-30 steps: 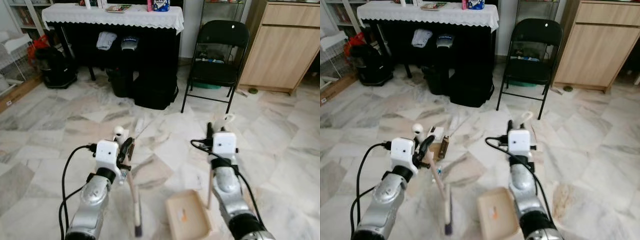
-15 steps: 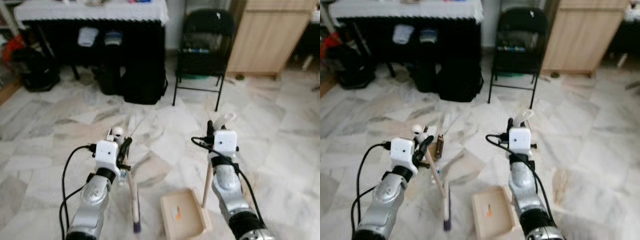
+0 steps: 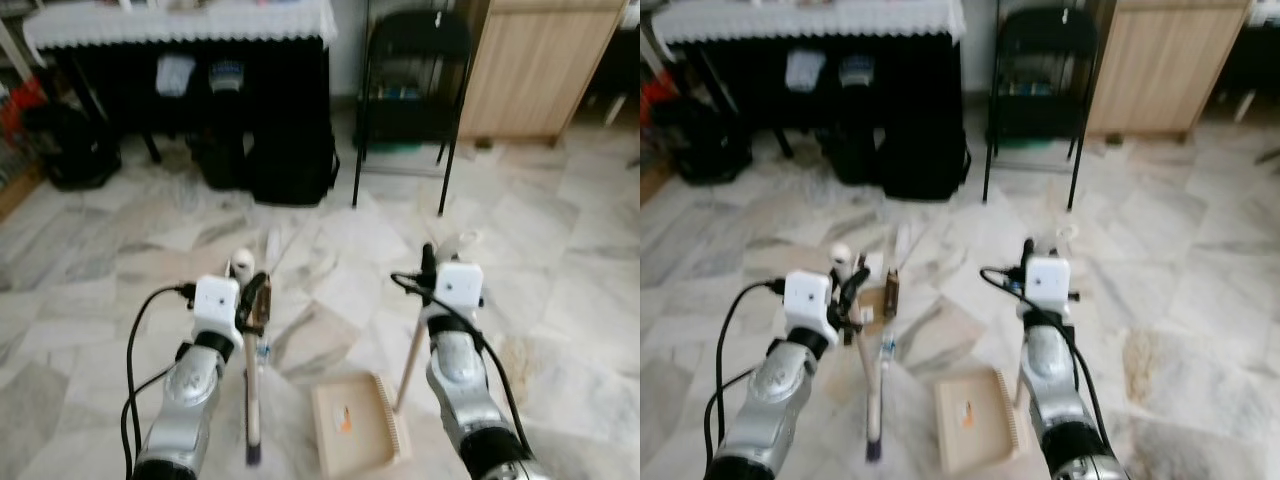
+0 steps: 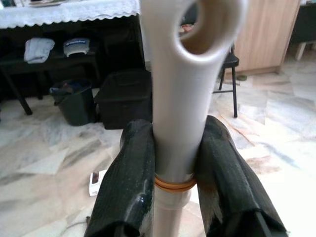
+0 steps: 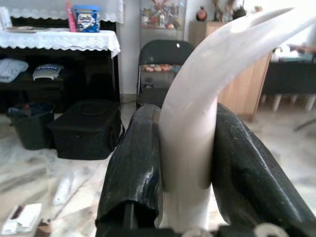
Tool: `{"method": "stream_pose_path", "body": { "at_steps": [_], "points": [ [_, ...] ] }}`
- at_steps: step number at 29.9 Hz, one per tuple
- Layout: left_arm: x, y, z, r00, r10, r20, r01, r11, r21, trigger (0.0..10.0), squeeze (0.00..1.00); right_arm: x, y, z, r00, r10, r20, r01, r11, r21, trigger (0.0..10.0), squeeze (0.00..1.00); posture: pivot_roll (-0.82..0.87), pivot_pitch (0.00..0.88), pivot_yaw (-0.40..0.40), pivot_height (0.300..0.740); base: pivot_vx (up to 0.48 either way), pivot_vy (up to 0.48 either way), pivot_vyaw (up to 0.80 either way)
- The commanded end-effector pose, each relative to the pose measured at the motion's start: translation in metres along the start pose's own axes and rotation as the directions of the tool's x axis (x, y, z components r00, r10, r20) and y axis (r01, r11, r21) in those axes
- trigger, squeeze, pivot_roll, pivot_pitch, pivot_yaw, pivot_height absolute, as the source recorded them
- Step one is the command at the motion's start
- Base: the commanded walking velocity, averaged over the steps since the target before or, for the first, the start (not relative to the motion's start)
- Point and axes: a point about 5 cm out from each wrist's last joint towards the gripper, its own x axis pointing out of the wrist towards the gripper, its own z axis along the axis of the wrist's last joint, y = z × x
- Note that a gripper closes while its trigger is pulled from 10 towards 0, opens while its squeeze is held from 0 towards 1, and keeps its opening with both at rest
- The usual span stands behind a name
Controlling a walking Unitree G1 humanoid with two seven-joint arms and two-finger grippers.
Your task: Sweep floor
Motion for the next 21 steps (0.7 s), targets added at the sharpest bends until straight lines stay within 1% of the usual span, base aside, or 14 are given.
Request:
{"method": "stream_pose_path", "body": {
  "at_steps": [1, 21],
  "points": [
    [0.0012, 0.0066, 0.0093, 0.999, 0.013, 0.044, -0.013, 1.0, 0.014, 10.0, 0.0, 0.005, 0.0081, 0.0105, 0.999, 0.022, 0.047, -0.022, 1.0, 0.004, 10.0, 0.0, 0.1, 0.0, 0.046, 0.74, 0.0, 0.289, 0.0],
    [0.0023, 0.0073, 0.0098, 0.999, 0.017, 0.044, -0.017, 1.0, 0.015, 10.0, 0.0, 0.0061, 0.0086, 0.0115, 0.998, 0.026, 0.049, -0.027, 1.0, 0.007, 10.0, 0.0, 0.1, 0.0, 0.044, 0.74, 0.0, 0.287, 0.0]
  ]
}}
